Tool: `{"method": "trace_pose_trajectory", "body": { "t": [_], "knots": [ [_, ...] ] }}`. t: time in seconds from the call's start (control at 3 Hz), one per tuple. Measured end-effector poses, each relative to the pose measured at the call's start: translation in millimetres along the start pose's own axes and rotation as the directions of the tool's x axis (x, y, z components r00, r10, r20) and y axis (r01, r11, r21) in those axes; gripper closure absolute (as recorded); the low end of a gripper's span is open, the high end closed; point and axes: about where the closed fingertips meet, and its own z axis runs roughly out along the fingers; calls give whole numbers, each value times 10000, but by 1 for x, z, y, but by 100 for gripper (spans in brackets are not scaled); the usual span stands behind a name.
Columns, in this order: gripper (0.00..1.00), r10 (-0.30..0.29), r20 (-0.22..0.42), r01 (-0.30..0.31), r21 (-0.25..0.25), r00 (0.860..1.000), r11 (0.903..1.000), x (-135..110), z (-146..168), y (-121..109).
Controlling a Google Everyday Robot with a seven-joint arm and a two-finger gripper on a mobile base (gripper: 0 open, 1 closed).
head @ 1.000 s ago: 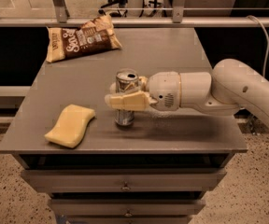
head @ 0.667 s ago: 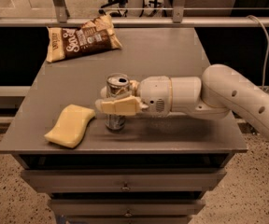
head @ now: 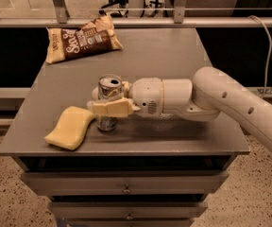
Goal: Move redbull can near sponge
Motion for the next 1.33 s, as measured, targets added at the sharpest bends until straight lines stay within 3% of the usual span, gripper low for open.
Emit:
{"method": "trace_pose_trajectory", "body": {
  "t": [0.67,1.0,1.33],
  "knots": [
    [16,-1,1,1,-1,10000,10000,-1,0,0],
    [0,-599,275,606,-242,9978,9979,-2,10,2],
    [0,-1002,451,1018,-361,9939,9941,-5,14,5]
  ]
}}
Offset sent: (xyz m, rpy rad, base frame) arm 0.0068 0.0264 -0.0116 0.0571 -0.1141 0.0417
